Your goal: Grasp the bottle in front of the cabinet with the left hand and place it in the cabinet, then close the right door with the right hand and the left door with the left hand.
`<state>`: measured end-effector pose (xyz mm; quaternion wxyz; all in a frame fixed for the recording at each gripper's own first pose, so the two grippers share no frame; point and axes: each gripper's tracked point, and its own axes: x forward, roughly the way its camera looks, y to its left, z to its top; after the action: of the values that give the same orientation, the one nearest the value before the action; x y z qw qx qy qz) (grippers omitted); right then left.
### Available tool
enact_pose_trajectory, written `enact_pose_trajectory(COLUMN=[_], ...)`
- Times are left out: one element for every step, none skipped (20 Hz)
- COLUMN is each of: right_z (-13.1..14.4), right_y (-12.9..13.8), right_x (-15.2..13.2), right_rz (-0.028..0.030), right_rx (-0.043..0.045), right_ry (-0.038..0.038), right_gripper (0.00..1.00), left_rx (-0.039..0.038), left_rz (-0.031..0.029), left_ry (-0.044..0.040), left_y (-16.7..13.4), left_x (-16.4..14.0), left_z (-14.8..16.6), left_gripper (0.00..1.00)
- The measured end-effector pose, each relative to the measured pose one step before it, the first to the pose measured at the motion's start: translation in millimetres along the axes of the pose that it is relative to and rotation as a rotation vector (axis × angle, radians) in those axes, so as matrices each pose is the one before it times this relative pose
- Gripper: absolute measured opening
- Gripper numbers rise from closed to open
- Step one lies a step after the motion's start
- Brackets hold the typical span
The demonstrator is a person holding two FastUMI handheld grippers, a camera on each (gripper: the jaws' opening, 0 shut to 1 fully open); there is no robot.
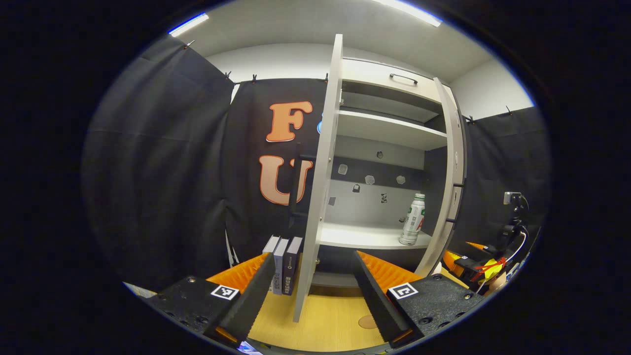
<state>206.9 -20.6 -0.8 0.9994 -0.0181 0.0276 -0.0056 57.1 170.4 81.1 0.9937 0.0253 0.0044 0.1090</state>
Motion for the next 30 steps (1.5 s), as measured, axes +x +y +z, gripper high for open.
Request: enact_pose_trajectory(right_z=[1.19, 1.71, 0.17, 0.91, 0.67, 1.24, 1.28, 0.19, -0.37, -0.78, -0.75, -0.80, -0.55, -0.68, -0.46, -0.12, -0.01, 0.01, 0.71, 2.13, 3.11, 4.64, 3.69, 3.65, 3.09, 3.90, 2.98, 3.21, 3.51, 2.57], right_y=[1.49, -0.70, -1.37, -1.93, -1.26, -0.98, -0.79, -1.09, -0.78, -0.30, -0.16, -0.41, -0.10, 0.85, 1.31, 0.75, 1.14, 1.25, 1.57, 0.17, 0.51, 0.88, 0.08, -1.44, -1.36, -0.93, -0.66, -2.12, -1.81, -2.76], right_x=[0.12, -0.63, -0.71, -2.63, -1.92, -2.39, -2.73, -3.21, -2.42, -2.42, -1.85, -0.77, -1.71, -1.43, -1.70, -1.30, -1.11, -1.22, -1.07, -2.73, -2.69, -1.98, -2.51, -2.37, -2.31, -2.74, -1.49, -1.89, -1.81, -1.56], right_rz=[-0.00415, -0.00514, -0.00529, -0.00589, -0.00349, -0.00111, -0.00176, -0.00229, -0.00167, -0.00017, 0.00011, -0.00069, -0.00152, -0.00018, 0.00174, 0.00173, 0.00010, -0.00055, 0.00071, -0.00022, 0.00053, 0.00085, -0.00095, -0.00338, -0.00455, -0.00086, -0.00156, -0.00457, -0.00583, -0.00694], right_rx=[0.00912, 0.00628, 0.00459, 0.00112, -0.00122, -0.00237, -0.00343, -0.00273, -0.00077, 0.00086, 0.00070, -0.00054, -0.00209, -0.00121, 0.00046, 0.00077, -0.00151, -0.00460, -0.00478, -0.00303, 0.00043, 0.00339, 0.00518, 0.00720, 0.01032, 0.00981, 0.00545, 0.00127, -0.00262, -0.00533], right_ry=[0.00199, 0.00096, -0.00039, -0.00002, 0.00068, -0.00004, -0.00068, 0.00023, 0.00233, 0.00389, 0.00417, 0.00272, 0.00188, 0.00198, 0.00203, 0.00137, 0.00234, 0.00117, 0.00050, -0.00081, -0.00239, -0.00302, -0.00286, -0.00211, 0.00028, 0.00084, -0.00241, -0.00333, -0.00478, -0.00394], right_gripper=[0.96, 0.96, 0.96, 0.96, 0.96, 0.96, 0.96, 0.96, 0.96, 0.96, 0.96, 0.96, 0.96, 0.96, 0.96, 0.96, 0.96, 0.96, 0.96, 0.96, 0.96, 0.96, 0.96, 0.96, 0.96, 0.96, 0.96, 0.96, 0.96, 0.96], left_rx=[0.00234, 0.00172, 0.00067, 0.00129, 0.00195, 0.00235, 0.00329, 0.00395, 0.00320, 0.00182, 0.00025, 0.00058, 0.00223, 0.00446, 0.00697, 0.00970, 0.01071, 0.00961, 0.00624, 0.00077, -0.00379, -0.00445, -0.00024, 0.00187, 0.00263, 0.00054, -0.00337, -0.00571, -0.00396, 0.00154], left_rz=[0.01333, 0.01154, 0.00981, 0.00864, 0.01061, 0.01170, 0.01158, 0.01330, 0.01538, 0.01574, 0.01534, 0.01534, 0.01404, 0.01426, 0.01343, 0.01513, 0.01324, 0.01155, 0.01218, 0.01117, 0.00917, 0.00480, 0.00543, 0.00635, 0.00633, 0.01073, 0.00674, 0.00135, -0.00026, -0.00112], left_ry=[0.00150, 0.00041, 0.00056, 0.00186, 0.00202, 0.00139, 0.00227, 0.00245, 0.00277, 0.00293, 0.00332, 0.00379, 0.00054, -0.00165, -0.00159, -0.00160, -0.00203, 0.00007, 0.00198, 0.00568, 0.00476, 0.00108, 0.00162, 0.00304, 0.00445, 0.00679, 0.00612, 0.00279, 0.00563, 0.00875], left_y=[5.84, 6.38, 4.77, 4.63, 4.03, 5.93, 5.51, 5.77, 6.84, 8.09, 8.04, 7.60, 6.51, 5.20, 6.04, 8.02, 7.37, 6.26, 5.93, 5.72, 3.46, 3.66, 3.24, 4.25, 4.87, 4.36, 3.54, 1.23, 0.64, -0.48], left_x=[2.10, 0.77, 1.93, 2.81, 3.48, 3.18, 3.34, 3.32, 1.51, 2.20, 1.35, 2.73, 4.16, 3.45, 4.39, 3.64, 3.55, 5.21, 4.98, 4.01, 4.41, 3.68, 4.27, 4.46, 4.54, 4.44, 5.47, 4.08, 6.20, 4.92], left_z=[-3.14, -2.49, -2.40, -1.77, -3.37, -1.76, -2.75, -2.81, -2.74, -2.51, -3.71, -2.51, -1.67, -2.61, -0.95, -1.73, -1.95, -2.15, -3.42, -3.57, -3.72, -2.55, -2.70, -2.43, -4.49, -3.91, -3.36, -2.44, -3.62, -4.64], left_gripper=[0.95, 0.95, 0.95, 0.95, 0.95, 0.95, 0.95, 0.95, 0.95, 0.95, 0.95, 0.95, 0.95, 0.93, 0.95, 0.95, 0.95, 0.95, 0.93, 0.95, 0.95, 0.96, 0.96, 0.95, 0.95, 0.95, 0.95, 0.95, 0.95, 0.95])
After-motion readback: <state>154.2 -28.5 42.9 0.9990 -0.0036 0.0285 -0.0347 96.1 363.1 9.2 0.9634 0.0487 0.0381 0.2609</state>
